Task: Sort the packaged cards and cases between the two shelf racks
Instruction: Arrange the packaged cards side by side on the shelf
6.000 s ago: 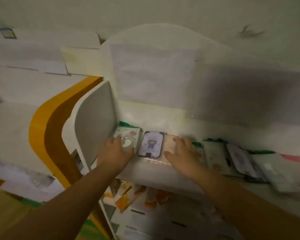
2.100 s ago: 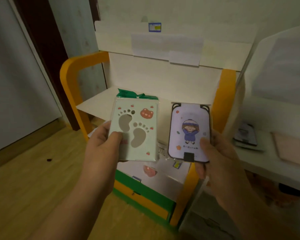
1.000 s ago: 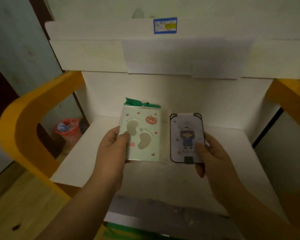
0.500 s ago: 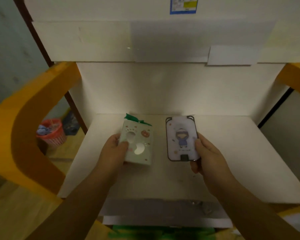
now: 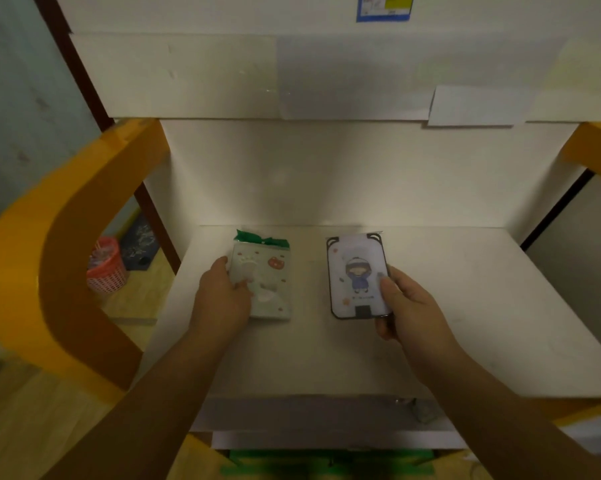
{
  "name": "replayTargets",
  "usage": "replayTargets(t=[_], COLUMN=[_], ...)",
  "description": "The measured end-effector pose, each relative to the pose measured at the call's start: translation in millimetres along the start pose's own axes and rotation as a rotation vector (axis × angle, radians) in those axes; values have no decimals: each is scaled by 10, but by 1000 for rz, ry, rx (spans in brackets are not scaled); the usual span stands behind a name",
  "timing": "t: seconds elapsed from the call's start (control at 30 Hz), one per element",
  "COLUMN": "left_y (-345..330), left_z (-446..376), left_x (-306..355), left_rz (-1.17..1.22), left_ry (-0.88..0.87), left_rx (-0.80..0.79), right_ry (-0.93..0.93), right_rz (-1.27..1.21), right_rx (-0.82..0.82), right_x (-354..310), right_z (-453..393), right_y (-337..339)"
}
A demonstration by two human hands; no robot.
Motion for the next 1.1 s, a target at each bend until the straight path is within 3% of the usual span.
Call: replayTargets(t=[0.27, 0.4, 0.6, 0.73, 0.8, 0.97, 1.1], left_y=[14, -79, -303, -410, -432, -421, -475], left_z=[163, 372, 676, 786, 803, 834, 855], left_x=[38, 250, 620, 794, 836, 873, 931], left_rz=[-472, -455, -503, -502, -511, -510, -522], left_ry=[37, -84, -309, -416, -438, -432, -475], left_rx=[69, 54, -24, -20, -12, 7, -8], right_ry=[14, -5, -22, -6, -14, -23, 1], right_rz=[106, 246, 505, 1033, 1175, 1291, 1298], right_rx=[42, 109, 65, -6, -36, -79, -21], right_x=[39, 76, 125, 85, 94, 32, -49], right_z=[-87, -193, -325, -324, -289, -275, -120], right_y=[103, 223, 279, 306, 326, 376, 537])
Point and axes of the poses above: each hand's wrist, its own z-axis away from the middle knuckle, its own y-axis out of the back of the hand, x = y × z, the point moved 7 cm from there along -z, towards the middle knuckle, and after that the axes turned 7 degrees about y, right-handed, at the moved point
